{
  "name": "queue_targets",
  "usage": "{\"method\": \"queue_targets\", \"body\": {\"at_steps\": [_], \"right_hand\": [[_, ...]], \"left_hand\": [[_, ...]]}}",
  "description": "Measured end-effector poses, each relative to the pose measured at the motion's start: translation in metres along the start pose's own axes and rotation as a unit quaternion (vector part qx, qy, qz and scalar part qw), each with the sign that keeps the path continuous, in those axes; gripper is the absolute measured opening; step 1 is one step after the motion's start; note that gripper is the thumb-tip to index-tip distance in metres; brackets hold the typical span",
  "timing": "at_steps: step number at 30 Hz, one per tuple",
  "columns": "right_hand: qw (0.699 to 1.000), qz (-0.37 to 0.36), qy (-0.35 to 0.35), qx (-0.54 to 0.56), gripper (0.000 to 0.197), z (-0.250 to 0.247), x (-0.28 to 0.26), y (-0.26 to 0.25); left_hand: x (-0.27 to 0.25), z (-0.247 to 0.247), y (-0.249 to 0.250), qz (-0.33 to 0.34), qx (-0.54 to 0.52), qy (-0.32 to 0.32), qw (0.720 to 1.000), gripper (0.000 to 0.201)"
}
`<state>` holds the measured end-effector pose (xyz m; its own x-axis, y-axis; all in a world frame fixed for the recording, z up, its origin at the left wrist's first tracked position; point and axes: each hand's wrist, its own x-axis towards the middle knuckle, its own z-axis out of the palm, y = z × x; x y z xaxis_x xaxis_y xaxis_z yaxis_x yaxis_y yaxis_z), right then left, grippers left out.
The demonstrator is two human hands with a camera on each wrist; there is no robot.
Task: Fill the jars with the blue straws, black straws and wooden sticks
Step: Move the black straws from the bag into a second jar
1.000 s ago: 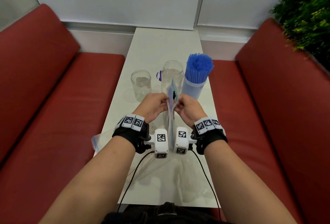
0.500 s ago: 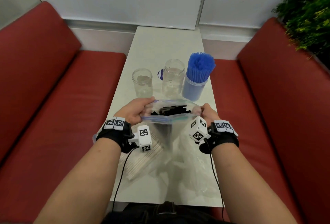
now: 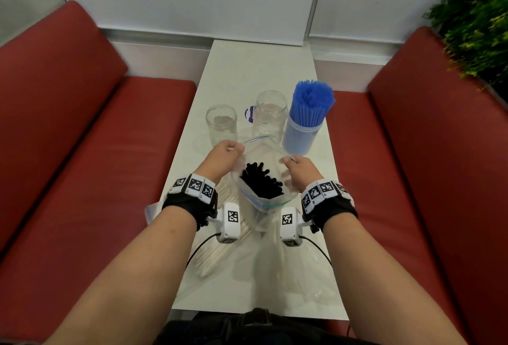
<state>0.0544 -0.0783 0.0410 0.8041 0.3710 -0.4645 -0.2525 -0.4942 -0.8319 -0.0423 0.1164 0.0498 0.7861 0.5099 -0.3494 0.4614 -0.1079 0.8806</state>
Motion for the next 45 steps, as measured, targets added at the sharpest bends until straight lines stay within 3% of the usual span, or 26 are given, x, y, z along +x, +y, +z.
{"method": "queue_targets", "body": {"at_steps": [2,4,5,7,8,10,12,14,18,21,24,28,31,36,39,42,45], "right_hand": [[0.998,0.028,0.026,0.052,0.024,0.005,0.004,0.004],[0.99,0.054,0.043,0.125,0.019,0.007,0.004,0.007],[0.979,0.068,0.04,0.188,0.017,0.009,0.004,0.009],[0.967,0.07,0.036,0.241,0.032,0.012,0.003,0.01],[0.977,0.05,0.035,0.203,0.047,0.013,0.002,0.011],[0.997,-0.025,0.031,0.06,0.071,0.01,-0.003,0.008],[0.993,-0.101,0.017,-0.059,0.088,0.006,-0.008,0.005],[0.984,-0.142,0.01,-0.11,0.097,0.005,-0.01,0.004],[0.957,-0.172,0.039,-0.228,0.095,0.009,-0.009,0.006],[0.946,-0.149,0.046,-0.284,0.064,0.008,-0.005,0.004],[0.963,-0.151,0.012,-0.222,0.054,0.007,-0.003,-0.001],[0.963,-0.146,-0.094,-0.204,0.089,0.012,-0.008,-0.005],[0.961,-0.124,-0.149,-0.196,0.104,0.016,-0.007,-0.002],[0.986,-0.111,-0.11,-0.051,0.094,0.021,-0.005,0.008],[0.991,-0.111,-0.078,0.011,0.086,0.024,-0.003,0.015],[0.989,-0.129,-0.059,-0.037,0.067,0.026,-0.002,0.016],[0.993,-0.093,-0.063,-0.048,0.06,0.027,-0.003,0.008]], "left_hand": [[-0.003,-0.005,0.006,-0.049,0.034,-0.077,0.995,0.064],[-0.011,-0.009,0.014,-0.144,0.106,-0.176,0.968,0.081],[-0.016,-0.01,0.015,-0.186,0.091,-0.239,0.949,0.079],[-0.023,-0.008,0.016,-0.215,-0.031,-0.301,0.929,0.049],[-0.026,-0.007,0.015,-0.207,-0.076,-0.289,0.932,0.036],[-0.023,-0.006,0.012,-0.169,-0.109,-0.231,0.952,0.035],[-0.017,-0.01,0.01,-0.13,-0.141,-0.174,0.966,0.038],[-0.011,-0.013,0.008,-0.12,-0.179,-0.127,0.968,0.04],[-0.007,-0.011,0.008,-0.134,-0.23,-0.025,0.964,0.033],[-0.012,-0.011,0.008,-0.148,-0.216,-0.069,0.963,0.05],[-0.018,-0.008,0.009,-0.152,-0.211,-0.121,0.958,0.053],[-0.023,0.004,0.005,-0.155,-0.21,-0.172,0.95,0.059],[-0.022,0.011,-0.004,-0.207,-0.217,-0.232,0.925,0.063],[-0.032,0.02,-0.026,-0.286,-0.227,-0.322,0.874,0.052],[-0.032,0.023,-0.037,-0.303,-0.321,-0.25,0.862,0.055],[-0.028,0.02,-0.033,-0.286,-0.358,-0.172,0.872,0.048],[-0.026,0.015,-0.026,-0.266,-0.355,-0.143,0.885,0.036]]}}
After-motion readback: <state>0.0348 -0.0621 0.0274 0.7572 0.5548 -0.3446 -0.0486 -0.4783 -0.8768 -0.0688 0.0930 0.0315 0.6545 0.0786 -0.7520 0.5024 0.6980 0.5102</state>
